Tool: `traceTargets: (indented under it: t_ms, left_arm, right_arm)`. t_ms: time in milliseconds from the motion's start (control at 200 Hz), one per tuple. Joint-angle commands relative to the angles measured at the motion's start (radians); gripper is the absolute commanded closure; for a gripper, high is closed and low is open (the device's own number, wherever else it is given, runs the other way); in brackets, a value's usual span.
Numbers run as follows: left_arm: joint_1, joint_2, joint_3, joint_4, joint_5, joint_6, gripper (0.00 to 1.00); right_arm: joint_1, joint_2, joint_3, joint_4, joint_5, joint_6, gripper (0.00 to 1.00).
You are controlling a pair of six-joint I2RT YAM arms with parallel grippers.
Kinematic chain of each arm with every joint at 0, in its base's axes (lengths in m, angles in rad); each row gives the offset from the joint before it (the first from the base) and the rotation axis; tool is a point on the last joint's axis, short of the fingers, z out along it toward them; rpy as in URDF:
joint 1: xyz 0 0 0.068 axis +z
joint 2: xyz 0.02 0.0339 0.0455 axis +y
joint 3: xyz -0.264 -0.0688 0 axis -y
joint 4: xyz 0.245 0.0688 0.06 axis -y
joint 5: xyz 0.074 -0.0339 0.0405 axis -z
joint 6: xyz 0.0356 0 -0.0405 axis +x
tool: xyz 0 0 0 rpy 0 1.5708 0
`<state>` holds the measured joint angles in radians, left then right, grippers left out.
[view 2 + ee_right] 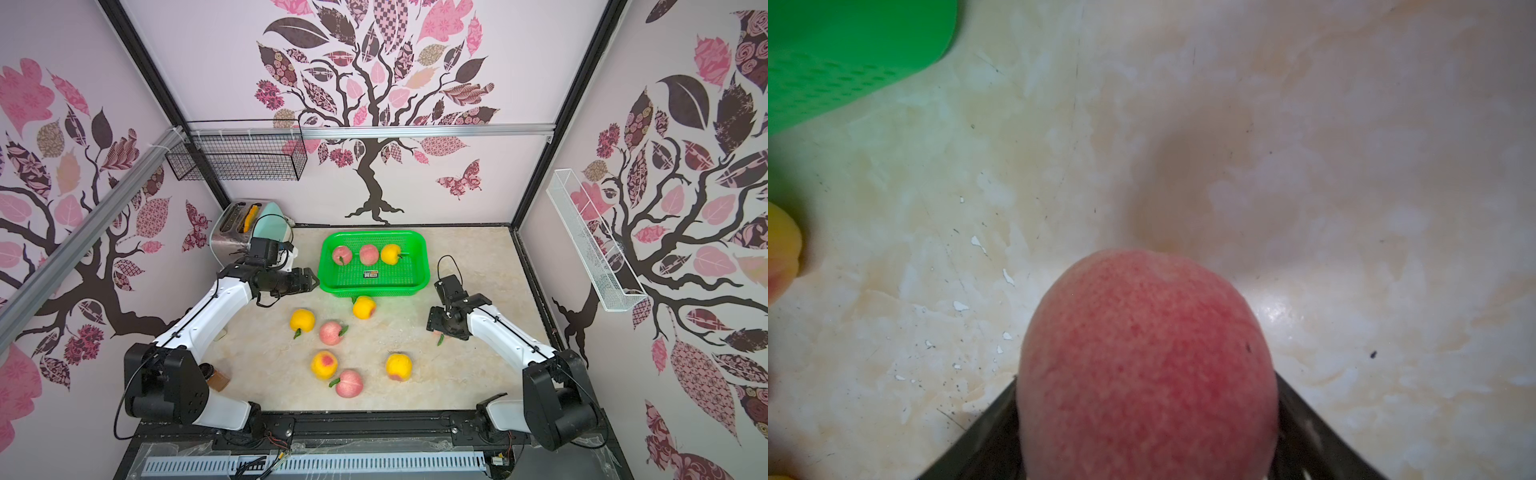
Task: Put the peaches into the basket
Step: Pick up the peach from the center of the board.
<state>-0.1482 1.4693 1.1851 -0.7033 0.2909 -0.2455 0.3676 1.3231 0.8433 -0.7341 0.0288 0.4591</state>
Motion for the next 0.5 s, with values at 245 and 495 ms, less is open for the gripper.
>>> traceTargets:
  t_ms: [245,495]
  left_arm:
    - [0.004,-0.005,-0.004,0.006,0.016,0.011,0.18]
    - [0.005,-0.013,-0.001,0.005,0.022,0.013,0.18]
  right_arm:
    - [-0.024,-0.042,0.134,-0.035,0.085,-0.07,0.63]
    - [-0.025,0.024,0.284,-0.016,0.101,-0.15,0.62]
